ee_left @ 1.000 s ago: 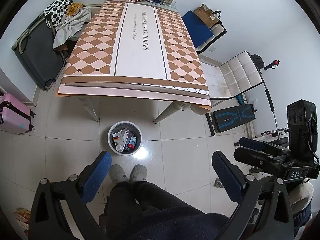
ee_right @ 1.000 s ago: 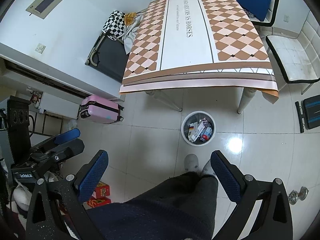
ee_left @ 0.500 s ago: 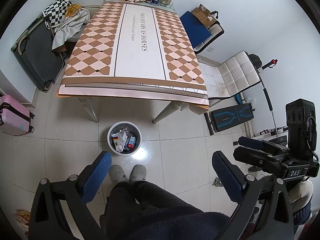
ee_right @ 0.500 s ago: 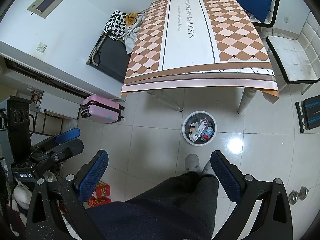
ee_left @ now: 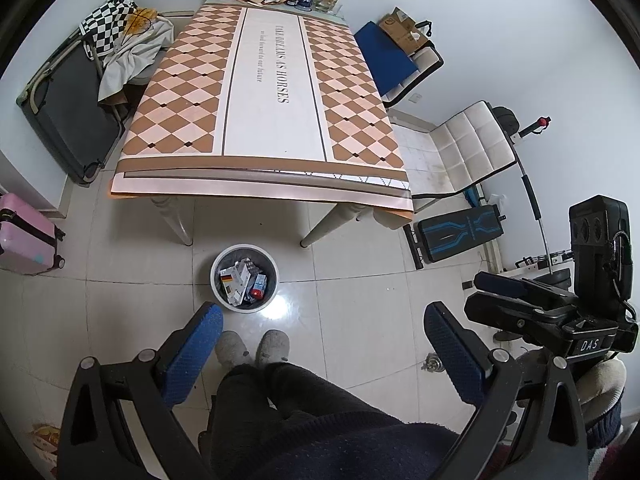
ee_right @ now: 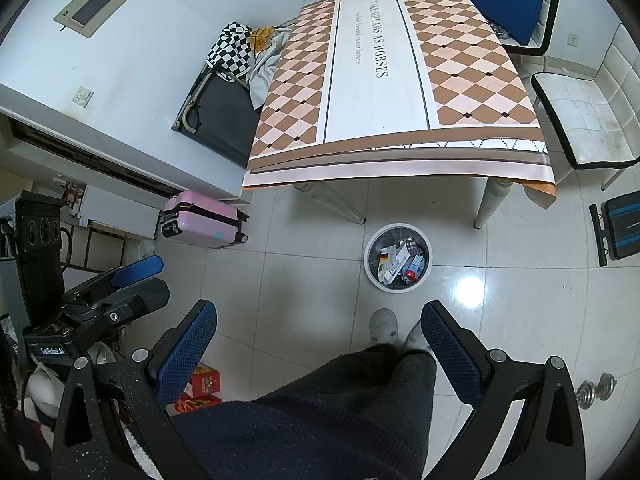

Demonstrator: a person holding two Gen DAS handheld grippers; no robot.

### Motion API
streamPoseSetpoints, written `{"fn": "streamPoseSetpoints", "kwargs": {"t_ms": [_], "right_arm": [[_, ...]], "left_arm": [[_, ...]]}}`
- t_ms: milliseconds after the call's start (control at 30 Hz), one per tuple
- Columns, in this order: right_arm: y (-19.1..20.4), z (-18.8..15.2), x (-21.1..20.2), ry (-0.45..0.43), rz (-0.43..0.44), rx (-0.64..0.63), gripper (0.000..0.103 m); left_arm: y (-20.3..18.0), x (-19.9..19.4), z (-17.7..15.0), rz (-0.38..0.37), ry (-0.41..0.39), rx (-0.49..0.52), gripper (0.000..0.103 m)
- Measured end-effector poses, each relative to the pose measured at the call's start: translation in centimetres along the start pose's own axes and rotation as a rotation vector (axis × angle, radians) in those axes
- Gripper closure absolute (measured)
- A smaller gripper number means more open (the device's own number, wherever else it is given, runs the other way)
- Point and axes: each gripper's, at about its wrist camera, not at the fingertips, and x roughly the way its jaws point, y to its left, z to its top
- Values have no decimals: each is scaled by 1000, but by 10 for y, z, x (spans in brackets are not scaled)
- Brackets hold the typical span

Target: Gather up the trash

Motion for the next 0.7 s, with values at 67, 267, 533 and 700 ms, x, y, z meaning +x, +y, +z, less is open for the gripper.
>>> {"fn": "streamPoseSetpoints", "kwargs": {"t_ms": [67,267,533,700], "right_arm": [[0,0,0,1,1,3,0],[0,1,-1,1,0,-1,0],[1,1,0,2,0,1,0],[2,0,-1,0,2,1,0]], "left_arm": [[1,0,1,-2,2,2,0],[0,1,2,-4,4,2,0],[1,1,1,-5,5,1,0],[1,1,0,0,3,0,0]]}}
